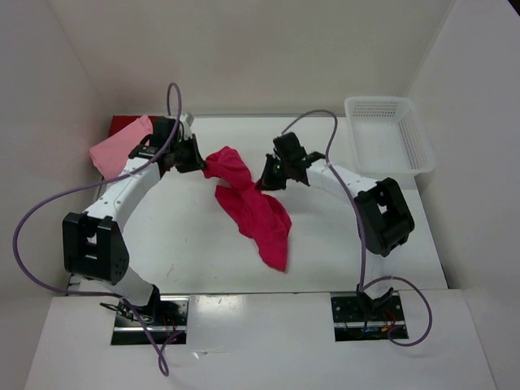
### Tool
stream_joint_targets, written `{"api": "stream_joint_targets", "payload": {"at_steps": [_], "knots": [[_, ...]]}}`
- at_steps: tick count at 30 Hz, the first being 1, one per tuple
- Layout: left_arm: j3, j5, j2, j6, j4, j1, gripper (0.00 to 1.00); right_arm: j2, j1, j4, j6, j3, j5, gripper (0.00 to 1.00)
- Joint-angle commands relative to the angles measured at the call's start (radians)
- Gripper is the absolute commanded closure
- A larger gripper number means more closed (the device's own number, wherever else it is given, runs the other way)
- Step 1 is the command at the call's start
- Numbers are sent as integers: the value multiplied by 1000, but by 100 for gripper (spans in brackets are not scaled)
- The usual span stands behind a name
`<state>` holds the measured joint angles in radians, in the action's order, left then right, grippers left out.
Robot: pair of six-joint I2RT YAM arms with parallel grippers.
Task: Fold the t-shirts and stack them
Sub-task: Flatten out the tshirt
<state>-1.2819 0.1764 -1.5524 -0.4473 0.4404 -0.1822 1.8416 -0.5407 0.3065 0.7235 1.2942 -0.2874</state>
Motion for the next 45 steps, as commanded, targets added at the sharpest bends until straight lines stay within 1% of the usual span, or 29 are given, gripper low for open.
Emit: {"api": "stream_joint_targets", "payload": {"at_steps": [1, 2, 3, 5, 6, 8, 10, 13, 14, 16, 17, 19, 21, 23, 24, 25, 27, 28, 29, 31, 34, 37, 38, 39, 40, 42, 43, 44, 45], "knots": [[-182, 66, -55, -53, -40, 93, 100, -4, 27, 112, -91, 360, 111, 100], [-301, 102, -78, -66, -16, 121, 100, 8, 54, 153, -132, 451, 111, 100], [-357, 129, -116, -85, -16, 182, 100, 18, 71, 233, -150, 644, 111, 100], [-451, 213, -144, -167, -29, 254, 100, 50, 108, 307, -173, 846, 91, 100], [-527, 306, -165, -200, -40, 288, 100, 59, 149, 362, -173, 1037, 65, 100], [-565, 383, -166, -296, -96, 375, 100, 82, 186, 397, -161, 1263, -48, 100], [-576, 460, -157, -339, -141, 435, 100, 50, 211, 413, -160, 1330, -96, 100], [-551, 486, -127, -352, -141, 469, 100, -48, 220, 364, -180, 1205, -180, 100], [-531, 486, -103, -352, -153, 469, 100, -143, 229, 349, -194, 1053, -190, 100], [-485, 486, -75, -363, -173, 478, 100, -249, 248, 295, -210, 868, -158, 100], [-438, 486, -61, -363, -184, 478, 100, -345, 261, 272, -210, 680, -167, 100], [-383, 486, -5, -363, -201, 478, 100, -412, 301, 256, -220, 476, -179, 100], [-308, 486, 37, -363, -210, 478, 100, -498, 301, 256, -248, 351, -152, 100], [-240, 495, 49, -352, -210, 478, 100, -547, 312, 269, -248, 135, -105, 94], [-200, 483, 49, -323, -224, 478, 100, -577, 312, 269, -233, 58, -114, 89], [-129, 433, 49, -308, -224, 478, 100, -591, 312, 254, -205, -105, -127, 85], [-88, 393, -9, -283, -235, 478, 100, -627, 312, 201, -149, -313, -160, 81], [-102, 414, -82, -283, -235, 478, 100, -627, 312, 189, -148, -358, -185, 77], [-115, 414, -116, -271, -235, 466, 100, -639, 312, 189, -136, -392, -199, 65], [-158, 388, -182, -260, -235, 440, 100, -666, 312, 201, -136, -444, -199, 60], [-276, 328, -239, -249, -210, 394, 92, -679, 312, 272, -150, -418, -107, 52], [-378, 328, -252, -260, -198, 360, 80, -639, 312, 253, -159, -391, -58, 51], [-387, 328, -242, -251, -184, 342, 71, -616, 303, 215, -159, -391, -39, 67], [-387, 328, -217, -239, -172, 342, 51, -560, 303, 197, -159, -391, -15, 78], [-361, 312, -197, -199, -131, 328, 43, -529, 303, 180, -159, -391, 16, 88], [-256, 281, -87, -173, -117, 328, 24, -477, 314, 136, -133, -355, 56, 96], [-184, 264, -40, -154, -117, 328, 11, -441, 314, 122, -133, -346, 92, 96], [-30, 249, 9, -154, -127, 328, 9, -429, 314, 109, -133, -326, 108, 92], [49, 220, 103, -142, -127, 328, 9, -414, 314, 100, -133, -316, 125, 75]]}}
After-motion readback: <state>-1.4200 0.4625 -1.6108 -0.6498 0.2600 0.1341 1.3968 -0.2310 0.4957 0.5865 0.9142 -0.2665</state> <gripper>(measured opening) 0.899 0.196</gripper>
